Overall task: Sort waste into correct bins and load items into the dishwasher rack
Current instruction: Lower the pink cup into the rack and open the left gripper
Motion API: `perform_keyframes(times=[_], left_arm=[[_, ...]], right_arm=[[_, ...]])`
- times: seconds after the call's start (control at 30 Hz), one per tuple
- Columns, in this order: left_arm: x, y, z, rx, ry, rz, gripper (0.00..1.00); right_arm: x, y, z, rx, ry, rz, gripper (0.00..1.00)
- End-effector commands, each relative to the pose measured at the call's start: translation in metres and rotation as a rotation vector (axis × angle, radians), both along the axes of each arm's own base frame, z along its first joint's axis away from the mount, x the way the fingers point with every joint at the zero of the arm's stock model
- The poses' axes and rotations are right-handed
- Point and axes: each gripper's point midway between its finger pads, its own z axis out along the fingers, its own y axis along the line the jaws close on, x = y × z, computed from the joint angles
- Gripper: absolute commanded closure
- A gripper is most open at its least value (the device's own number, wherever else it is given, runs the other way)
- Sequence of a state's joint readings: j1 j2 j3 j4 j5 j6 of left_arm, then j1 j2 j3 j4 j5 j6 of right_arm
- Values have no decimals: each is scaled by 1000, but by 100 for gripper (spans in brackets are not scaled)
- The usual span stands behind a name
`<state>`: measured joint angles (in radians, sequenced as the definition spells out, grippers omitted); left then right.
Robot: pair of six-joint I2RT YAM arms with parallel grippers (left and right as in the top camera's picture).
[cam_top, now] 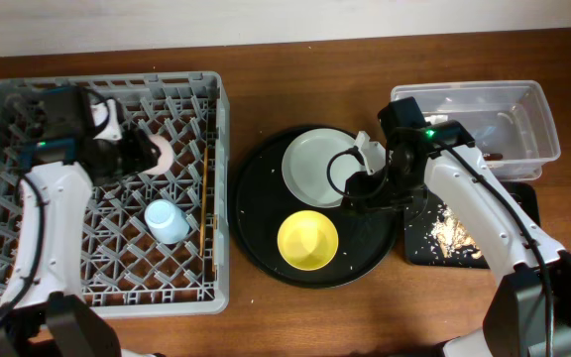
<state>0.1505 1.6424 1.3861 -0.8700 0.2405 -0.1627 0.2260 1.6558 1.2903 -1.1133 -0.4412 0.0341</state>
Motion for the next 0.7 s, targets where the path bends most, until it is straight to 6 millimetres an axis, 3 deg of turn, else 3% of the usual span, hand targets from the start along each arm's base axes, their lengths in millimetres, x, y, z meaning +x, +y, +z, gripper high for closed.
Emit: perform_keyframes(times=[0.0,0.1,0.13,0.17,0.23,0.3,0.43,0.47,0.57,0.6,0.63,0.67], left_arm=[[5,-3,-13,95,31,-1,83],[6,-7,-18,108,42,-11,83],[7,-5,-17,114,41,-8,74],[7,-4,-18,122,41,-4,46],[7,-2,-17,130,40,0,20],[7,-2,-17,130,40,-1,2],[8,-2,-14,130,31,0,1],[10,-4,1,125,-3,-1,1],[3,-8,65,98,-123,21,11],[-1,-8,77,88,-147,42,43],[-12,-8,91,74,-164,80,100],[-23,-2,89,94,-129,120,100]], right_arm=[[-2,0,0,-8,0,-4,50],[-3,-1,0,-9,4,-4,50],[-3,-1,0,-9,4,-4,50],[-3,-1,0,-9,4,-4,50],[-3,-1,0,-9,4,-3,50],[-3,-1,0,-9,4,-4,50],[-3,-1,0,-9,4,-4,50],[-3,-1,0,-9,5,-3,50],[-6,3,0,-6,8,9,50],[-7,6,0,-6,8,18,50],[-11,13,0,-7,7,45,50],[-14,19,0,-9,4,66,50]])
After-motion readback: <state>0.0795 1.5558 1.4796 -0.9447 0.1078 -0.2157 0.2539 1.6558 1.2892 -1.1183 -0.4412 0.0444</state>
